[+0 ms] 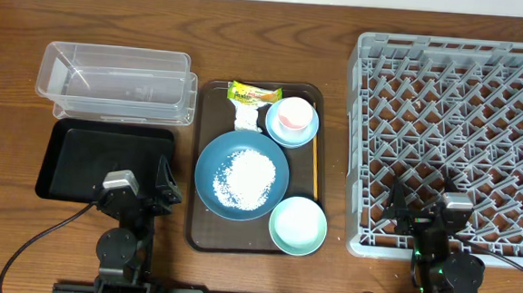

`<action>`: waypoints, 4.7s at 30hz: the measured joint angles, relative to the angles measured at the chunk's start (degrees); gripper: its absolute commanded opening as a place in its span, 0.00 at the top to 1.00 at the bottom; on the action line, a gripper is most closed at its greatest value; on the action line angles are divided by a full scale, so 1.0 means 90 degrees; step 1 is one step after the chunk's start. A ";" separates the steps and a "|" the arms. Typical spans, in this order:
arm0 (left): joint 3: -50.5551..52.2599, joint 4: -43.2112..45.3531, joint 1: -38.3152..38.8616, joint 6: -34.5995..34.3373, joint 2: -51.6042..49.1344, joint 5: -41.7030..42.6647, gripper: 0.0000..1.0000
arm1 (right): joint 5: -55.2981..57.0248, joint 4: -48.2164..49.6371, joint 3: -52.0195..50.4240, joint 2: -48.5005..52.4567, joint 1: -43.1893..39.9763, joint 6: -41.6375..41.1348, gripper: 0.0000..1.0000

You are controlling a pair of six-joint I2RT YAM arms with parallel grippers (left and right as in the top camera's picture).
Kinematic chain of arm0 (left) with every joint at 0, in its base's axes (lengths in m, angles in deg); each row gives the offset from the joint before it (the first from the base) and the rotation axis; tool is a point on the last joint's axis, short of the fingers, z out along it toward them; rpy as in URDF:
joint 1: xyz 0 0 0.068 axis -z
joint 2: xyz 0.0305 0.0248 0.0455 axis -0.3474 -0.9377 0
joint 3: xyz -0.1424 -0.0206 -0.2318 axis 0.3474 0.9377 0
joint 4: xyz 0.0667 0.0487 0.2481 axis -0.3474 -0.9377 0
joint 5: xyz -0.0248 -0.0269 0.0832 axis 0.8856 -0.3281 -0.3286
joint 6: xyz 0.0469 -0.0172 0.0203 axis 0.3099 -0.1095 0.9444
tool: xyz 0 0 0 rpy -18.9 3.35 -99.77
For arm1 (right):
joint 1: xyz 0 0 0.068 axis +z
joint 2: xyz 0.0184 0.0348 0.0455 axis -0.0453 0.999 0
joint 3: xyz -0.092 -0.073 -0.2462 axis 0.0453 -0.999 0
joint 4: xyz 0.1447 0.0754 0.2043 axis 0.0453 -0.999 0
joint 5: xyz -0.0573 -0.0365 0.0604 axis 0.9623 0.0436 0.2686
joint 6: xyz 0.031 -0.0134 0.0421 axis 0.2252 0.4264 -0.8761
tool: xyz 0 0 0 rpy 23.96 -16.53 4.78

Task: Sort waste into correct bins and load items into the dishwasher rack
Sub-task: 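Move the left gripper toward the blue plate of rice, then grasp the rim of the blue plate with the left gripper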

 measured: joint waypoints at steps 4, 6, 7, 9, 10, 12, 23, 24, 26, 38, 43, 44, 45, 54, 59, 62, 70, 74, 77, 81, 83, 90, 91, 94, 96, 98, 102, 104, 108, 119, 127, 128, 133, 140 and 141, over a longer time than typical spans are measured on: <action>0.0000 0.0000 0.0000 0.0000 0.0000 0.0000 0.06 | 0.0000 0.0000 0.0000 0.0000 0.0000 0.0002 0.01; 0.0000 0.0000 0.0000 0.0000 0.0000 0.0000 0.06 | 0.0000 0.0000 0.0000 0.0000 0.0000 0.0000 0.01; 0.0000 0.0000 0.0000 0.0000 0.0000 0.0000 0.06 | 0.0000 0.0000 0.0000 0.0000 0.0000 0.0000 0.01; 0.0000 0.0002 0.0000 -0.0002 0.0000 0.0002 0.06 | 0.0000 0.0000 0.0000 0.0000 0.0000 0.0000 0.01; 0.0000 0.0005 0.0000 -0.0010 0.0000 0.0007 0.06 | 0.0000 0.0000 0.0000 0.0000 0.0000 0.0000 0.01; -0.0002 -0.0007 0.0000 -0.0158 0.0000 0.0194 0.06 | 0.0000 0.0000 0.0000 0.0000 0.0000 0.0000 0.01; 0.0000 0.0240 0.0000 -0.3121 -0.0063 0.3623 0.06 | 0.0000 0.0000 0.0000 0.0000 0.0000 0.0000 0.01; 0.0019 0.0381 0.0000 -0.3288 -0.0068 0.3878 0.06 | 0.0000 0.0000 0.0000 0.0000 0.0000 0.0000 0.01; 0.0036 0.0821 0.0005 -0.3553 -0.0083 0.4500 0.06 | 0.0000 0.0002 0.0000 0.0000 0.0000 0.0000 0.01; -0.2511 -0.3242 0.0005 -0.2096 -0.1090 0.4575 0.06 | 0.0000 0.0002 0.0000 0.0002 0.0000 0.0000 0.01; -0.5064 -0.5552 0.0005 -0.1163 -0.3111 0.3968 0.06 | 0.0010 0.0007 0.0000 0.0005 0.0000 0.0000 0.01; -0.5559 -0.6025 0.0005 -0.1030 -0.3531 0.3893 0.06 | 0.0015 0.0002 0.0000 0.0002 0.0000 0.0000 0.01; -0.6028 -0.6470 0.0005 -0.0925 -0.3927 0.3806 0.06 | 0.0017 -0.0002 0.0000 0.0005 0.0000 0.0000 0.01; -0.8085 -0.7616 0.0032 -0.0342 -0.6271 0.4634 0.06 | 0.0019 0.0000 0.0000 0.0005 0.0000 0.0000 0.01; -0.8087 -0.7779 0.0726 -0.0177 -0.6589 0.4709 0.06 | 0.0019 0.0002 0.0000 0.0005 0.0000 0.0000 0.01; -0.8094 -0.8145 0.1491 -0.0495 -0.6744 0.3735 0.06 | 0.0019 0.0000 0.0000 0.0005 0.0000 0.0000 0.01; -0.8094 -0.8140 0.2465 -0.1880 -0.7111 0.1095 0.06 | 0.0019 0.0000 0.0000 0.0005 0.0000 0.0000 0.01; -0.8094 -0.8128 0.2470 -0.2096 -0.7172 0.0695 0.06 | 0.0019 0.0000 0.0000 0.0005 0.0000 0.0000 0.01; -0.8094 -0.8162 0.2470 -0.2183 -0.7172 0.0605 0.06 | 0.0019 0.0000 0.0000 0.0005 0.0000 0.0000 0.01; -0.8087 -0.7881 0.2489 -0.2144 -0.7174 0.1124 0.06 | 0.0019 0.0000 0.0000 0.0005 0.0000 0.0000 0.01; -0.8075 -0.7604 0.2579 -0.2069 -0.7186 0.1467 0.08 | 0.0019 0.0000 0.0000 0.0005 0.0000 0.0000 0.01; -0.8058 -0.6448 0.3181 -0.2035 -0.7781 0.2016 0.19 | 0.0019 0.0000 0.0000 0.0005 0.0000 0.0000 0.01; -0.8058 -0.6309 0.3305 -0.2042 -0.7978 0.2035 0.21 | 0.0019 0.0000 0.0000 0.0005 0.0000 0.0000 0.01; -0.8058 -0.6030 0.3648 -0.2057 -0.8587 0.2055 0.22 | 0.0019 0.0000 0.0000 0.0005 0.0000 0.0000 0.01; -0.8055 -0.5979 0.3883 -0.2140 -0.9044 0.1950 0.22 | 0.0022 0.0000 0.0000 0.0005 0.0000 0.0000 0.01; -0.8048 -0.5979 0.4085 -0.2234 -0.9449 0.1773 0.22 | 0.0019 0.0000 0.0000 0.0005 0.0000 0.0000 0.01; -0.8043 -0.5974 0.4408 -0.2409 -1.0134 0.1406 0.24 | 0.0019 0.0000 0.0000 0.0005 0.0000 0.0000 0.01; -0.8041 -0.5897 0.4520 -0.2482 -1.0372 0.1275 0.28 | 0.0019 0.0000 0.0000 0.0005 0.0000 0.0002 0.01; -0.8041 -0.5508 0.4687 -0.2540 -1.0858 0.1124 0.32 | 0.0019 0.0000 0.0000 0.0005 0.0000 0.0000 0.01; -0.8041 -0.5085 0.4792 -0.3087 -1.1625 0.0753 0.41 | 0.0019 0.0000 0.0000 0.0005 0.0000 0.0000 0.01; -0.8041 -0.4928 0.4792 -0.3368 -1.1679 0.0437 0.48 | 0.0019 0.0000 0.0000 0.0005 0.0000 0.0000 0.01; -0.8038 -0.4903 0.4792 -0.3381 -1.1679 0.0425 0.48 | 0.0019 0.0000 0.0000 0.0005 0.0000 0.0000 0.01; -0.8026 -0.4804 0.4792 -0.3475 -1.1679 0.0403 0.49 | 0.0019 0.0000 0.0000 0.0005 0.0000 0.0000 0.01; -0.7939 -0.4643 0.4835 -0.3531 -1.1737 0.0401 0.49 | 0.0019 0.0000 0.0000 0.0005 0.0000 0.0000 0.01; -0.7927 -0.4609 0.4852 -0.3531 -1.1764 0.0401 0.49 | 0.0019 0.0000 0.0000 0.0005 0.0000 0.0000 0.01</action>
